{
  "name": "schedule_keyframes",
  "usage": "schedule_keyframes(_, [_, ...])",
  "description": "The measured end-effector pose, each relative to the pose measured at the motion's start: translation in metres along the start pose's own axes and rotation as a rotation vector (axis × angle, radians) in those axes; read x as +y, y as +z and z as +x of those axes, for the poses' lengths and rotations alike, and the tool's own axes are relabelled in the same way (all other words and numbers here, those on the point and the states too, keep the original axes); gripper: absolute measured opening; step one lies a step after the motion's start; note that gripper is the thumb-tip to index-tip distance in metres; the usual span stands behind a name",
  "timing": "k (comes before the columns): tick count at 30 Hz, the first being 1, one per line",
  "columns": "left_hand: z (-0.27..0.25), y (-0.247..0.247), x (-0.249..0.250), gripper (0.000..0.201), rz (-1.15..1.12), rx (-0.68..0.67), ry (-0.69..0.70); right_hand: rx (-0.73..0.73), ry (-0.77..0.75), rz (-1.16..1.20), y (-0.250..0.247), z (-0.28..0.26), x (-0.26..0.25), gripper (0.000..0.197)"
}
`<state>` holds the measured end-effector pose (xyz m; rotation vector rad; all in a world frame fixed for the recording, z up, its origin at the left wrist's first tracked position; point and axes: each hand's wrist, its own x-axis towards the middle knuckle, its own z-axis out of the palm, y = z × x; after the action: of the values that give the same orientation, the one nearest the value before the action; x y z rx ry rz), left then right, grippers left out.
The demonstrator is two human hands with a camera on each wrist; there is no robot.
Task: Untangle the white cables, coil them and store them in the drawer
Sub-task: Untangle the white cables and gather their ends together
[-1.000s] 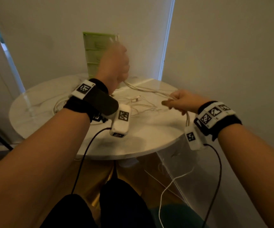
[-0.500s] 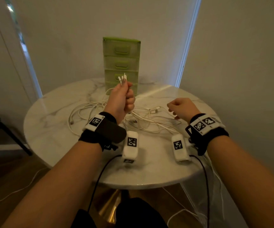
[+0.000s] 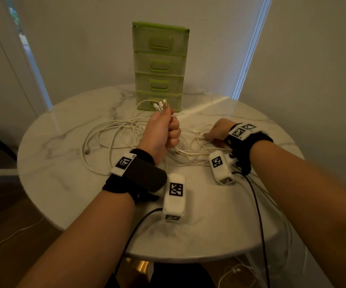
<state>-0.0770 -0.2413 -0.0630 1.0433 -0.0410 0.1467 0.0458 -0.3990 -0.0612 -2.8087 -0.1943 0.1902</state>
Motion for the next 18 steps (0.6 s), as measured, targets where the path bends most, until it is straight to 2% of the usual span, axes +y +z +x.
schedule_keyframes(4, [-0.001,-0.003,0.001,0.035,0.021,0.008,0.014,0.047,0.019,0.04,-0.004,-0.002,-0.003,0.046])
schedule_keyframes(6, [-0.003,-0.003,0.001,0.032,0.022,0.019,0.03,0.127,-0.046,0.163,-0.014,-0.012,-0.011,0.03])
schedule_keyframes(8, [-0.007,-0.003,0.003,0.025,0.026,0.041,0.054,0.196,-0.139,0.38,-0.028,-0.03,-0.021,0.013])
schedule_keyframes(10, [-0.012,-0.001,0.004,0.024,0.044,0.052,0.076,0.231,-0.239,0.698,-0.046,-0.052,-0.031,0.02])
schedule_keyframes(13, [-0.017,0.001,0.005,0.029,0.071,0.042,0.108,0.195,-0.432,1.143,-0.077,-0.085,-0.046,0.018])
schedule_keyframes(15, [-0.021,0.005,0.007,0.029,0.11,0.02,0.133,0.173,-0.527,1.313,-0.095,-0.104,-0.057,0.015])
schedule_keyframes(18, [-0.029,0.011,0.009,0.027,0.201,0.0,0.18,0.214,-0.622,1.429,-0.109,-0.123,-0.067,0.012])
